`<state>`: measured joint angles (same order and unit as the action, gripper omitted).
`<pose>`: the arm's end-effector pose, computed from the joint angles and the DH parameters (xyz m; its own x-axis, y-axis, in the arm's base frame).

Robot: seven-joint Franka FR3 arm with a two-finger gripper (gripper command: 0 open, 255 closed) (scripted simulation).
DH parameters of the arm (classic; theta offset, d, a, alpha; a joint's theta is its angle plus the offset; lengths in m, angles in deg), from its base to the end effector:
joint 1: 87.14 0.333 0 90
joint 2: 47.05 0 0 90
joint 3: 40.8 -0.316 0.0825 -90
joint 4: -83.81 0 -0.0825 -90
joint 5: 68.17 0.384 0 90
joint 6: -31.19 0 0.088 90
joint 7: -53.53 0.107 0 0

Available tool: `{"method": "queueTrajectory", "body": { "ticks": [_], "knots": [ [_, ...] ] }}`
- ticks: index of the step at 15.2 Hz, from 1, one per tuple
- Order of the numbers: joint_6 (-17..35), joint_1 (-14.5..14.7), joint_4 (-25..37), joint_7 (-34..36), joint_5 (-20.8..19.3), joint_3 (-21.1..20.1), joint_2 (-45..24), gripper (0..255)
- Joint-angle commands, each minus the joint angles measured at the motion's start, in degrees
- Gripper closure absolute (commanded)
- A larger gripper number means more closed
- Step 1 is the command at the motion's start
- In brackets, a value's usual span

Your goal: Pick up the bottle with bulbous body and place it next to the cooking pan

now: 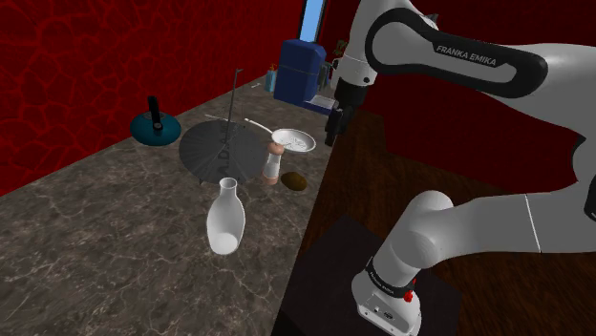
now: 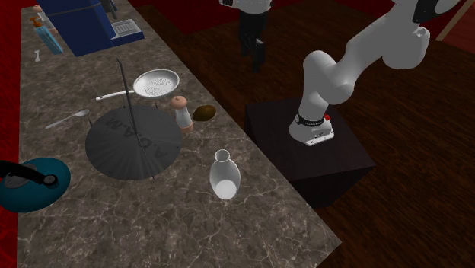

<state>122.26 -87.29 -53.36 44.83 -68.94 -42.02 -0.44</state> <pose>0.3008 0.0061 0.5825 0.9865 0.1634 0.0043 0.1632 -0.9861 0.0299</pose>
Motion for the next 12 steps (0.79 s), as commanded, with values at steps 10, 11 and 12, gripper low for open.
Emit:
{"method": "queueTrajectory", "body": {
  "ticks": [10,11,12],
  "knots": [
    [11.4,3.2,-0.9,10.0,6.1,-9.4,-9.4,0],
    [12.7,3.4,-0.6,11.1,6.5,-10.4,-10.7,0],
    [13.9,3.7,-0.3,12.2,6.9,-11.4,-12.2,0]
  ]
}}
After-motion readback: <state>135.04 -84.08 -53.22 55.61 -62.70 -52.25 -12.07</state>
